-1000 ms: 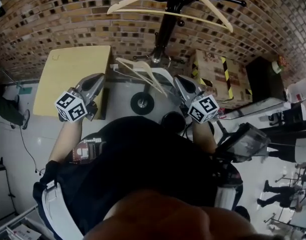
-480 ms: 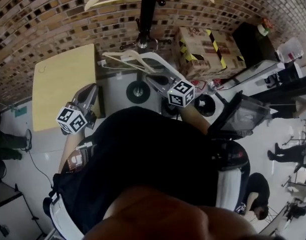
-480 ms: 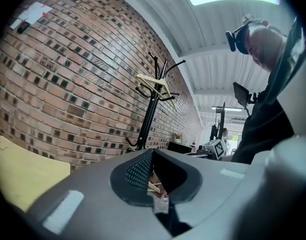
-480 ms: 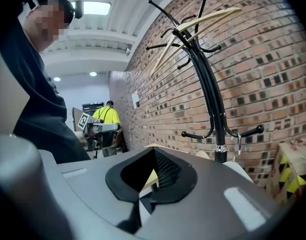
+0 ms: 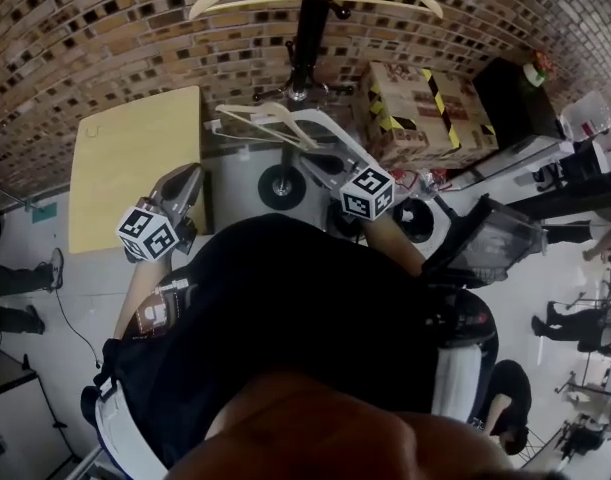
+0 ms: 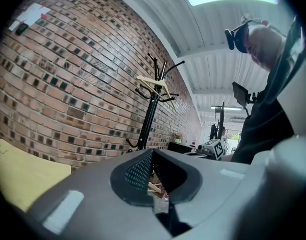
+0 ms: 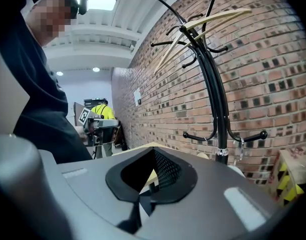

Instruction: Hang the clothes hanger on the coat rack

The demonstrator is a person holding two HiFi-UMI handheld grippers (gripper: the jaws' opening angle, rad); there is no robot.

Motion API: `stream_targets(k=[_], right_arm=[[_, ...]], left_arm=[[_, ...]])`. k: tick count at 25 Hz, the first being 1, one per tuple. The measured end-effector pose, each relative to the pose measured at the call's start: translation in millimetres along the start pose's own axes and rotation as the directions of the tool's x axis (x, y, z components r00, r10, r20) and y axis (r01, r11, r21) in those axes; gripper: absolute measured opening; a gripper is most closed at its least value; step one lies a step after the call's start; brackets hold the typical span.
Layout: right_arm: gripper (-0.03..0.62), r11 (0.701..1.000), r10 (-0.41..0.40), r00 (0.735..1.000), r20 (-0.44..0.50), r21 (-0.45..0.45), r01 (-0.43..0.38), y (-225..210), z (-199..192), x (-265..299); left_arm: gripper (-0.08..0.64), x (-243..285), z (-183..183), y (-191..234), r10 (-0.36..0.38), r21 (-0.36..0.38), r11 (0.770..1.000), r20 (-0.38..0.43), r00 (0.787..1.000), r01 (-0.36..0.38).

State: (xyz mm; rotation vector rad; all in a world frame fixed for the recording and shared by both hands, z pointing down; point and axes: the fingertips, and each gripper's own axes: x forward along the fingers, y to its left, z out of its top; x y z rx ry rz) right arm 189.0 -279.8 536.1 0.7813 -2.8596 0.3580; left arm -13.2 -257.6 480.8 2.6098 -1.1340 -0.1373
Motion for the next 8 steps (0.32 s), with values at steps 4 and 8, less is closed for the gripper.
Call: stream_targets(k=[4, 8], right_arm=[[0.012, 1.000, -0.001, 1.000, 0.002, 0.000, 0.001, -5.0, -0.9, -1.1], [0.012, 1.000, 0.002, 1.000, -0.004, 0.001, -0.002, -5.6, -2.8, 0.4]], left_arm=[[0.000, 2.8, 1.7, 0.0, -0.002, 0.009, 1.000, 0.004, 1.000, 0.002], [0.000, 0.7, 1.9, 2.0, 0.006, 0.007, 1.000, -0.001, 1.000, -0.006]])
